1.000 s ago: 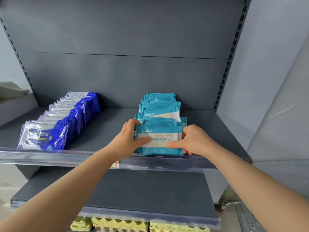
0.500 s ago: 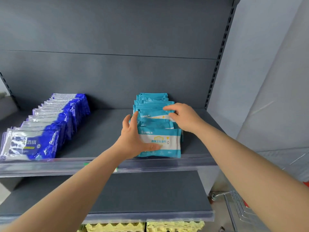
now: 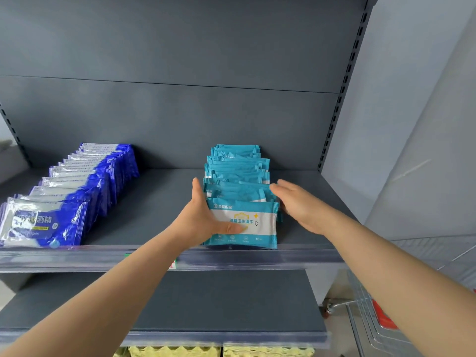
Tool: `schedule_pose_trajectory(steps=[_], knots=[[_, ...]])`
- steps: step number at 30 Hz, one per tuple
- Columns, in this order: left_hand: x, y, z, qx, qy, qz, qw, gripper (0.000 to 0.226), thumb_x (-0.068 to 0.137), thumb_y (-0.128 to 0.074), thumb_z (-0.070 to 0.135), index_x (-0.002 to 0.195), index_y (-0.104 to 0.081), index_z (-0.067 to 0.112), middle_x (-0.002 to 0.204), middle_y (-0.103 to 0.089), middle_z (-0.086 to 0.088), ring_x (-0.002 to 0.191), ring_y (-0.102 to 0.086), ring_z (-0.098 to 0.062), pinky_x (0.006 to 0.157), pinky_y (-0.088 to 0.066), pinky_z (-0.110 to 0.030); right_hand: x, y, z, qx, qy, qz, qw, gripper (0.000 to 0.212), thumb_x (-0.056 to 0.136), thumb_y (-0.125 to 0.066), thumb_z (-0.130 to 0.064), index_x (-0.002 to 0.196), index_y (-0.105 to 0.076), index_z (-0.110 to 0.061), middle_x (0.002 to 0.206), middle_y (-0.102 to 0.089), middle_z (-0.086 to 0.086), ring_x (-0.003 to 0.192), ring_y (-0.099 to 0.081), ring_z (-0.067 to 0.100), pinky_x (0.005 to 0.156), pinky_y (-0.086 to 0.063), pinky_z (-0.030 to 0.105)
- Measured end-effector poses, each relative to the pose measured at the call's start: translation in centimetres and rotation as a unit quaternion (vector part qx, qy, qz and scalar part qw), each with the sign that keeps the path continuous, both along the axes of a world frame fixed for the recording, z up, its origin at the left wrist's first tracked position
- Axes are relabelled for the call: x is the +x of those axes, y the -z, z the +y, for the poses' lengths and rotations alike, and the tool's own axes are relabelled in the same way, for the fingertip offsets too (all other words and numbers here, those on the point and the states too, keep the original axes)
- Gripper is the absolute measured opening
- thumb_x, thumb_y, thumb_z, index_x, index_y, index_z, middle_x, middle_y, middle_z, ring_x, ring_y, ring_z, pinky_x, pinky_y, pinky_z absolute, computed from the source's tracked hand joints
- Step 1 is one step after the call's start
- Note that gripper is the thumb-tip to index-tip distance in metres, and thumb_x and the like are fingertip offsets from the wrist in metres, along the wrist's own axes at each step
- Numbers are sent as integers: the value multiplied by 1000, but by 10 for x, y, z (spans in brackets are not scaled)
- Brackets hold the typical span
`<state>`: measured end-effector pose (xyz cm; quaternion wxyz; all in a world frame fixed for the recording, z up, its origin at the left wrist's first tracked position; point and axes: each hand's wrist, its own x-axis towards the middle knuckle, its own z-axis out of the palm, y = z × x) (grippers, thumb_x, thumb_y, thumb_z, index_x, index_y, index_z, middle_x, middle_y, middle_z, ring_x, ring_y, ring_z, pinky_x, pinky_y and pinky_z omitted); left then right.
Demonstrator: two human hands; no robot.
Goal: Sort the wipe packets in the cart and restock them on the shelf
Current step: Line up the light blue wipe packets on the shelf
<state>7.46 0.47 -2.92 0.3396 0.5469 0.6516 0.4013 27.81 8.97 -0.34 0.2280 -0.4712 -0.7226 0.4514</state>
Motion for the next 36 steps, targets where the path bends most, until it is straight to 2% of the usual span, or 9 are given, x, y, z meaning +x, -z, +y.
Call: schedule_pose_trajectory(steps=[3, 9, 12, 14, 16, 20, 27, 32, 36], knots=[[7, 2, -1, 36, 19, 1, 999, 93, 57, -92, 26, 125, -28, 27, 113, -62, 16, 92, -65, -1, 77, -56, -22, -15, 8, -4, -36, -21, 59, 997, 33, 100, -34, -32, 125, -53, -22, 117, -64, -12, 112, -60, 14, 106, -41, 45], [5, 0, -6, 35, 31, -1, 999, 82, 62, -88, 30, 115, -26, 41, 108, -53, 28, 91, -57, 12, 79, -50, -10, -7, -2, -12, 44, 10, 24, 999, 33, 104, -32, -31, 130, -47, -18, 92, -54, -23, 88, -57, -1, 94, -43, 30], [-1, 4, -9, 62, 28, 30, 997, 102, 55, -90, 40, 132, -24, 47, 129, -48, 20, 114, -53, 0, 100, -46, -26, 0, -1, -18, 102, -29, 4, 994, 44, 103, -34, -34, 146, -32, -28, 132, -49, -20, 123, -48, 2, 100, -36, 22], [-2, 6, -12, 94, 24, 94, 991, 117, 56, -88, 42, 145, -12, 47, 144, -25, 15, 127, -37, -1, 106, -36, -25, -2, 1, -18, 182, -67, -58, 979, 43, 103, -32, -34, 146, -33, -35, 154, -23, -15, 143, -17, 3, 114, -19, 25], [0, 5, -14, 125, 30, 147, 981, 98, 59, -84, 47, 143, -32, 42, 152, -15, 14, 133, -33, -4, 110, -36, -27, -6, 5, -18, 258, -105, -122, 953, 40, 103, -35, -33, 141, -44, -30, 157, -21, -12, 146, -8, 5, 118, -10, 28], [2, 5, -19, 133, 13, 176, 975, 71, 59, -83, 50, 125, -58, 39, 152, -24, 15, 133, -34, -1, 105, -29, -17, 1, 6, -19, 344, -84, -153, 923, 32, 98, -47, -35, 119, -67, -21, 146, -44, -2, 140, -30, 9, 113, -21, 24], [6, 8, -27, 92, -11, 171, 981, 96, 70, -79, 45, 149, -26, 33, 156, -20, 10, 135, -36, -9, 105, -33, -21, 7, 1, -31, 275, -20, -179, 944, 50, 89, -54, -52, 131, -58, -24, 157, -25, 6, 144, -23, 18, 116, -26, 39], [14, 6, -23, 79, -12, 132, 988, 97, 79, -76, 33, 152, -13, 25, 135, -33, 17, 124, -38, -4, 94, -29, -14, -1, 2, -38, 177, -24, -144, 973, 57, 97, -46, -42, 148, -33, -18, 145, -47, 0, 122, -54, 22, 98, -48, 37], [14, 6, -15, 82, -10, 105, 991, 95, 75, -79, 36, 149, -20, 27, 132, -33, 21, 118, -41, 0, 101, -34, -20, -17, -2, -38, 165, -18, -142, 976, 53, 103, -31, -32, 152, -14, -21, 134, -49, 2, 76, -61, 24, 67, -49, 36]])
